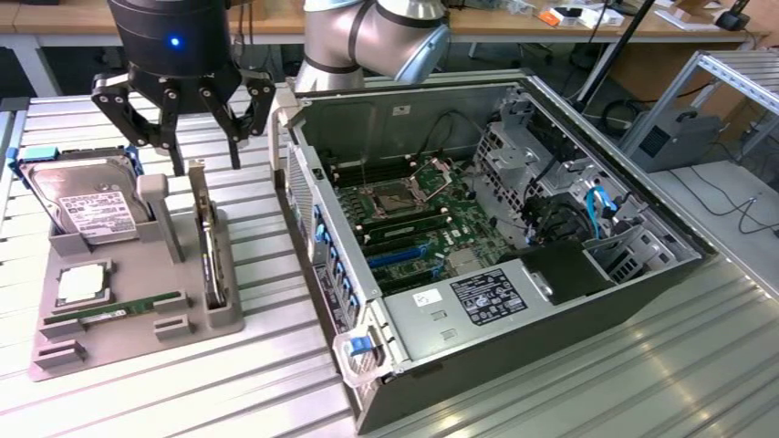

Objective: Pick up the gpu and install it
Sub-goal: 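Pick up the gpu and move the gpu toward the slot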

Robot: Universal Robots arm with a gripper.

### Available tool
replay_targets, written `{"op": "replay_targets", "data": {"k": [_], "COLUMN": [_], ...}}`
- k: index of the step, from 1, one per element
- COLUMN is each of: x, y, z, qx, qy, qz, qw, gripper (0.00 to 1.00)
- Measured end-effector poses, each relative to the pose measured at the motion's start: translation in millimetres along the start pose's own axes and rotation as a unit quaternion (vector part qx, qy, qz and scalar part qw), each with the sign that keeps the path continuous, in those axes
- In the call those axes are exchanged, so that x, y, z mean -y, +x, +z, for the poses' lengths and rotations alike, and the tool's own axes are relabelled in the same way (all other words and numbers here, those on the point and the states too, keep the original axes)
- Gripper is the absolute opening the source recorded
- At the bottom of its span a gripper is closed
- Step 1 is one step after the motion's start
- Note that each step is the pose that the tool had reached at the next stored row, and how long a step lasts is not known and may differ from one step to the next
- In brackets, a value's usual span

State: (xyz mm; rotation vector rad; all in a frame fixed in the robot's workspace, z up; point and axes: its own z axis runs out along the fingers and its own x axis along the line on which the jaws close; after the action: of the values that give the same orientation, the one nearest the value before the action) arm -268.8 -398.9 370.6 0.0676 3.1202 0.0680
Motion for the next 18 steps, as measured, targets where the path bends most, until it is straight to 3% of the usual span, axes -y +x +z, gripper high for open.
{"op": "replay_targets", "data": {"k": [18], "x": [0.4], "y": [0.2], "z": [10.2], "qx": [0.0], "qy": [0.0], "qz": [0.0], "qw": [1.0], "gripper": [0.57]}}
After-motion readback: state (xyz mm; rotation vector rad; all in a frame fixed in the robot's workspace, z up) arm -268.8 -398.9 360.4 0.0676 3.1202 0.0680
